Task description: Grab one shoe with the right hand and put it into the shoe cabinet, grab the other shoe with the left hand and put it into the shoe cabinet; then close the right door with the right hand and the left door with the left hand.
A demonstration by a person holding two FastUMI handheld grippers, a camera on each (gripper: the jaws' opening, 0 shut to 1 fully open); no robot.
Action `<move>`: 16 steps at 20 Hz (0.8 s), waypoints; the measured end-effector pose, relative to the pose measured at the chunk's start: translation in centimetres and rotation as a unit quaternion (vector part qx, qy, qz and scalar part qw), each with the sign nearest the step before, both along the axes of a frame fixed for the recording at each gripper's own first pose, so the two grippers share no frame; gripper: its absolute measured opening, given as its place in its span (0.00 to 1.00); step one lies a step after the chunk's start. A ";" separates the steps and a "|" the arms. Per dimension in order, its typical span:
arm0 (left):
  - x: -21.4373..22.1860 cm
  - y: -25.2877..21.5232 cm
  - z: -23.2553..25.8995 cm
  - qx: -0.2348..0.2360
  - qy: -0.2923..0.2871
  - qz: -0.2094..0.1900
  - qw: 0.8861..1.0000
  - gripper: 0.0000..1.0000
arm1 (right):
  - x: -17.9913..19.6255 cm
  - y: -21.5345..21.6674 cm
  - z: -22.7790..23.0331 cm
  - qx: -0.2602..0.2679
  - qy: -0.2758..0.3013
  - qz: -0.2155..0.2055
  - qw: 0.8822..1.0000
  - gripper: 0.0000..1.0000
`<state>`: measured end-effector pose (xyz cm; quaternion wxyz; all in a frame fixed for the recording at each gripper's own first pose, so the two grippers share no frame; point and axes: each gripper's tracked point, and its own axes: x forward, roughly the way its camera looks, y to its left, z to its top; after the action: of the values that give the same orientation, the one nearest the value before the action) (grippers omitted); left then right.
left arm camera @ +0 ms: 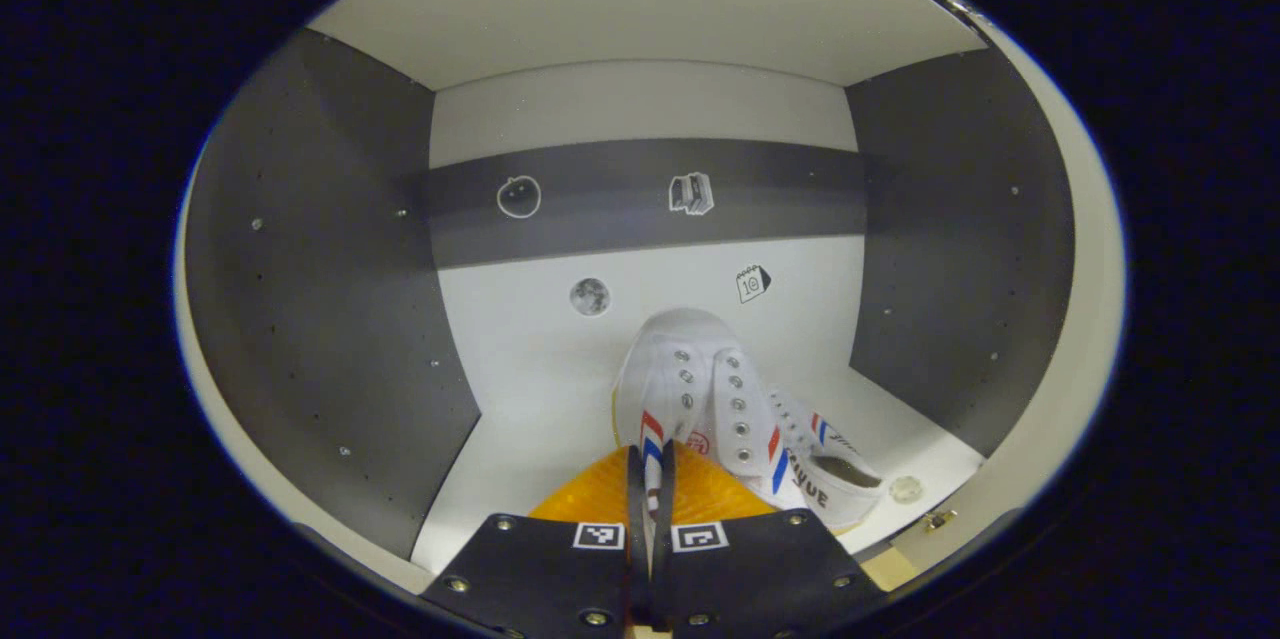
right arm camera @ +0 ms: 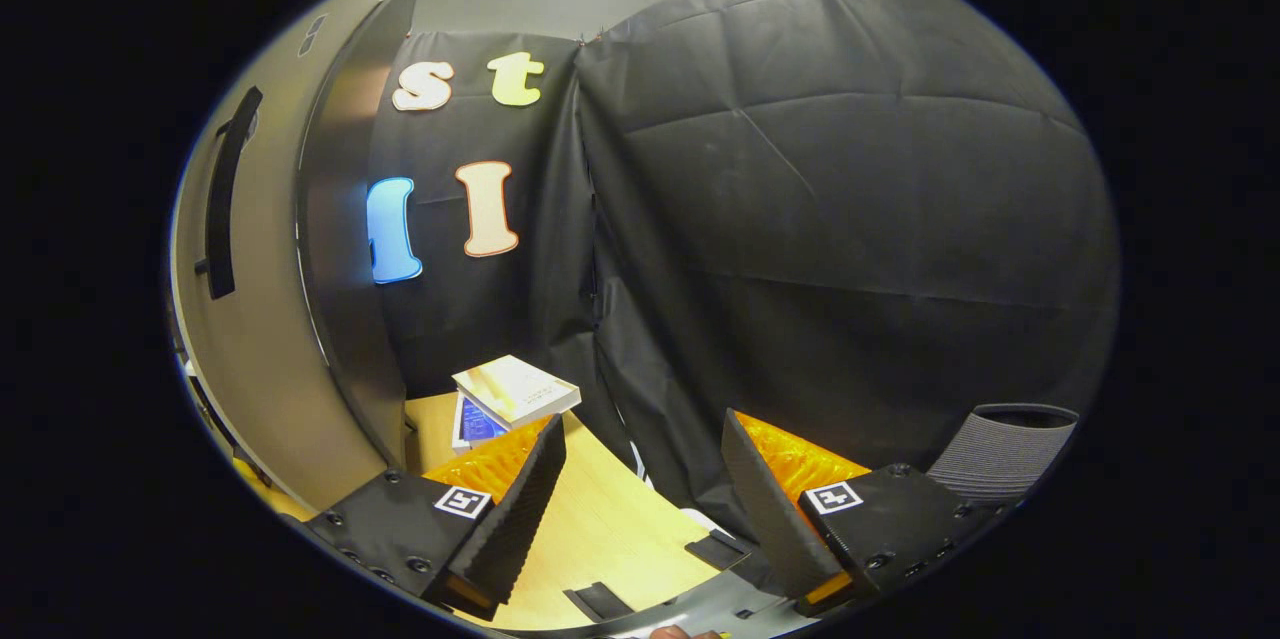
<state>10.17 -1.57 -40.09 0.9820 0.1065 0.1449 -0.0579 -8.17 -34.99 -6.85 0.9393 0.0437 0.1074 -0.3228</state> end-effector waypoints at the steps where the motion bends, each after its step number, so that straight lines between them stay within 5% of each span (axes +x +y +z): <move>1: -0.2 -0.1 -0.4 0.005 0.011 -0.004 1.000 0.02 | 0.3 -0.2 0.2 -0.002 -0.001 0.002 1.000 0.92; 2: -0.5 -0.2 -0.3 0.001 0.012 -0.008 1.000 0.02 | 0.8 -0.4 0.3 -0.003 -0.003 0.005 1.000 0.92; 8: -3.8 -0.2 4.1 0.041 -0.071 0.001 0.997 1.00 | 4.0 1.5 2.7 0.008 -0.030 0.048 0.998 0.98; 16: -15.8 2.0 7.1 0.006 -0.114 0.017 0.993 1.00 | 8.3 6.1 10.6 0.018 -0.075 0.154 0.985 0.98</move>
<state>-5.63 0.45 -33.02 0.9923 0.1157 0.0343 -0.0283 0.15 -28.90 3.71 0.9823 0.0674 0.0483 -0.1679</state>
